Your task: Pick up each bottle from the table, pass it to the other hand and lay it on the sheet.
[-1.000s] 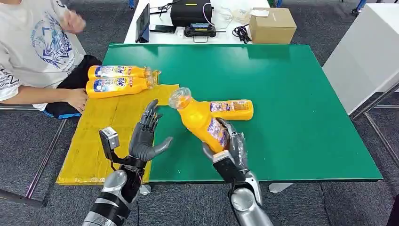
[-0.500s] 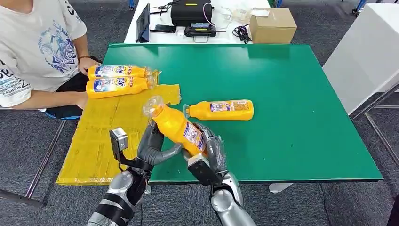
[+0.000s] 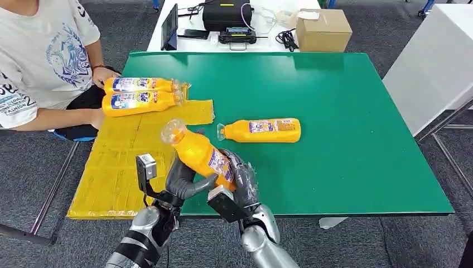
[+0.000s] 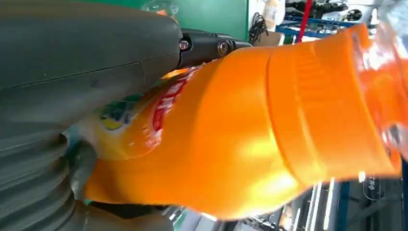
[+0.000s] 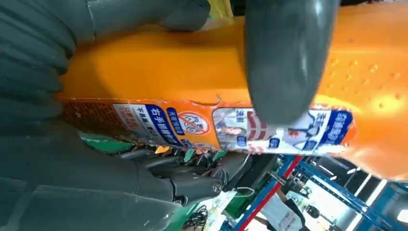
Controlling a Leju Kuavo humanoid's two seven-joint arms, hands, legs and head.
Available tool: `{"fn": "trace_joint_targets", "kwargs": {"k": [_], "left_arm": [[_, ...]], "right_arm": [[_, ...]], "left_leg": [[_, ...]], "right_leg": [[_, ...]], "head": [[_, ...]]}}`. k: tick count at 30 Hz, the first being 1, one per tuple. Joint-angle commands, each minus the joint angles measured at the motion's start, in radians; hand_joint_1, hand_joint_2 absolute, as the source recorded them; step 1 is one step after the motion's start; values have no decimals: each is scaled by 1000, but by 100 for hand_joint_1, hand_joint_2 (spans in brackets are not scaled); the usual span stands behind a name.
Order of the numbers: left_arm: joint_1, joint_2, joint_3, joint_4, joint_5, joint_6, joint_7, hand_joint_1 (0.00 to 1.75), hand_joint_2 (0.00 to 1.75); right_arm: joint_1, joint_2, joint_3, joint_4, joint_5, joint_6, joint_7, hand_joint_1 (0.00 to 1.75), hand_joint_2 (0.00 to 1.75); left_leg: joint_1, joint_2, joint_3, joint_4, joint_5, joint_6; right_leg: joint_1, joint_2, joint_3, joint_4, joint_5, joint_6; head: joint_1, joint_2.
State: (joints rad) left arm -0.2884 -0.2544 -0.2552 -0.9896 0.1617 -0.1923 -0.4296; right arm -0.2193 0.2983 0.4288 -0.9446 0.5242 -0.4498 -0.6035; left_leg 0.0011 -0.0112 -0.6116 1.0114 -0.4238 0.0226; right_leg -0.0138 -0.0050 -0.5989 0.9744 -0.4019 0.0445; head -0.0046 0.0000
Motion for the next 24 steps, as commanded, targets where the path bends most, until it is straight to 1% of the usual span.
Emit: {"fn": "trace_joint_targets", "kwargs": {"k": [1, 2, 3, 4, 5, 7, 8, 9, 10, 11, 12, 17, 18, 19, 20, 21, 22, 24], "left_arm": [[-54, 13, -26, 100, 8, -25, 22, 0, 175], [-57, 13, -27, 104, 9, -29, 22, 0, 175], [-62, 11, -28, 113, 11, -30, 22, 0, 175], [-64, 11, -28, 116, 12, -32, 22, 0, 175], [-69, 8, -27, 126, 18, -34, 24, 0, 175], [-74, 7, -26, 135, 25, -39, 25, 0, 175], [-80, 6, -25, 142, 25, -35, 22, 0, 175], [-96, 14, -43, 154, -1, -25, 5, 0, 175], [-113, 15, -42, 170, -9, -14, 1, 0, 175], [-129, 17, -37, 180, 7, -45, 4, 0, 175], [-135, 18, -33, 183, 9, -47, 6, 0, 175], [-134, 18, -31, 182, 10, -49, 7, 0, 175], [-126, 19, -28, 174, 23, -76, 0, 0, 175], [-118, 20, -19, 170, 47, -103, 3, 9, 175], [-110, 21, -17, 160, 57, -118, 4, 94, 175], [-103, 23, -17, 150, 72, -147, 2, 175, 175], [-94, 25, -18, 143, 91, -179, 8, 175, 175], [-80, 26, -23, 122, 98, -190, 3, 175, 175]], "right_arm": [[-76, 20, 87, 206, 21, 4, -4, 175, 175], [-79, 22, 95, 213, 27, 1, -6, 175, 175], [-86, 29, 113, 237, 34, 7, -5, 175, 175], [-88, 32, 119, 245, 37, 6, -4, 175, 175], [-94, 37, 139, 267, 42, 19, -3, 175, 175], [-96, 41, 158, 284, 50, 23, -4, 175, 175], [-98, 41, 178, 298, 57, 31, -10, 175, 175], [-103, 34, 196, 307, 81, -3, -11, 175, 175], [-104, 28, 193, 304, 62, 8, -18, 175, 175], [-110, 14, 191, 303, 59, 10, -9, 175, 175], [-111, 4, 189, 297, 55, 18, -11, 175, 175], [-111, -2, 186, 290, 52, 25, -13, 175, 175], [-106, -5, 182, 283, 49, 23, -9, 175, 175], [-101, -11, 172, 276, 43, 20, -8, 175, 175], [-96, -15, 164, 270, 37, 26, -11, 175, 175], [-93, -19, 160, 266, 41, 18, -10, 175, 175], [-90, -20, 154, 262, 37, 24, -12, 175, 175], [-86, -20, 147, 256, 41, 22, -14, 175, 175]], "left_leg": [[0, 3, 5, -1, -2, -1], [1, 2, 3, -1, -1, -1], [1, 3, 5, 0, -2, -2], [1, 2, 3, -1, -1, -1], [1, 2, 4, 0, -2, -2], [0, 2, 2, -1, -1, -1], [1, 2, 5, 0, -2, -2], [1, 1, 3, -1, -1, -1], [1, 1, 3, 0, -1, -1], [1, 0, 4, 0, -1, -2], [1, 0, 2, 0, 0, -1], [1, -1, 3, 0, -1, -1], [1, -1, 3, 0, 0, -1], [1, 0, 4, 0, -1, -1], [1, -1, 4, 0, -1, -1], [1, -1, 3, 0, 0, -1], [1, 0, 4, 0, -1, -1], [1, 0, 3, -1, -1, -1]], "right_leg": [[0, 2, 4, -1, -1, -2], [1, 1, 3, -1, 0, -1], [1, 2, 5, 0, -1, -2], [1, 1, 3, -1, 0, -1], [1, 1, 4, 0, -1, -2], [0, 1, 2, 0, 0, -1], [1, 1, 4, -1, -1, -2], [1, 0, 3, -1, -1, -2], [1, 0, 3, -1, -1, -1], [2, -1, 4, 0, -1, -2], [1, -1, 2, 0, -1, -1], [1, -2, 4, -1, -1, -2], [1, -1, 3, -1, -1, -1], [1, -1, 4, -1, -2, -2], [1, -1, 4, -1, -2, -2], [1, -1, 3, -1, -1, -1], [1, -1, 4, -1, -2, -2], [1, -1, 3, -1, -1, -1]], "head": [[0, 0], [0, 0], [0, 0], [0, 0], [0, 0], [0, 0], [0, 0], [0, 0], [0, 0], [0, 0], [-1, 0], [0, 0], [0, 0], [0, 0], [0, 0], [0, 0], [0, 0], [0, 0]]}}
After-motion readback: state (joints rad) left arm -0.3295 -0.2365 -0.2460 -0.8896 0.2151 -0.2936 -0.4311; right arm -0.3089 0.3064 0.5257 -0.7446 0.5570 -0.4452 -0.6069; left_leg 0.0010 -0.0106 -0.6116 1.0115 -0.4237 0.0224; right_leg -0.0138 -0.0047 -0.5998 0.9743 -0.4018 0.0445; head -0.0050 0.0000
